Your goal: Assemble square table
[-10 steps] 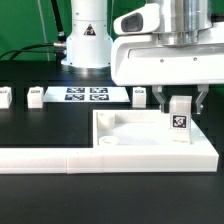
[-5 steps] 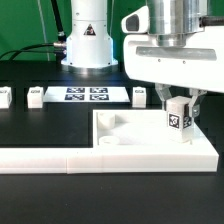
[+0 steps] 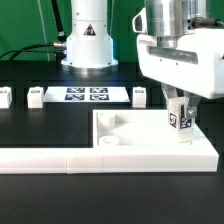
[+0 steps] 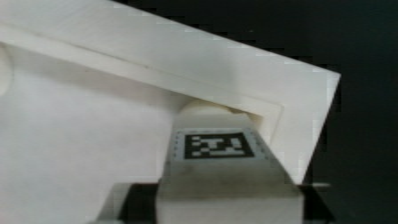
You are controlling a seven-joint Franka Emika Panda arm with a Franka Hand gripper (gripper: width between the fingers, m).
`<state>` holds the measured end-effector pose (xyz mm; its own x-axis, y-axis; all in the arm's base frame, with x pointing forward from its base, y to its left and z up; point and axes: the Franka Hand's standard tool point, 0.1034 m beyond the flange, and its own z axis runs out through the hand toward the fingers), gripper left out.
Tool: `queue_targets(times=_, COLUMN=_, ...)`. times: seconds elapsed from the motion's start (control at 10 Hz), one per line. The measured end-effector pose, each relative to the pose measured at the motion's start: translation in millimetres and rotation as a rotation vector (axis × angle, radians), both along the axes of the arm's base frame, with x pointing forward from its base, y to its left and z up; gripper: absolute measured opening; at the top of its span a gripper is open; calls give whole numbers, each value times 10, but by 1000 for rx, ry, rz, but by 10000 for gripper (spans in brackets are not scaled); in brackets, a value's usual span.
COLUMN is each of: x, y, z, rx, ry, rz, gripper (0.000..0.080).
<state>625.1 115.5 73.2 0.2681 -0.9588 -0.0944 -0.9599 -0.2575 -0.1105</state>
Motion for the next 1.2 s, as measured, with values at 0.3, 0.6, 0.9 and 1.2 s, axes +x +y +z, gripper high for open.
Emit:
queue_targets(times=0.3, x=-10, y=42, z=8, rx=-9, ry=-6, rz=143, gripper=523)
queue_targets(times=0.6, x=5, y=41, z=19, rx=-35, ry=-49, rz=457, gripper=645)
queue_targets(times=0.9, x=7, y=36, z=14, rx=-64, ry=-83, rz=763, gripper=649)
queue_targets(times=1.2, x=-5, y=75, z=18, rx=-116, ry=-89, rz=1039, gripper=649)
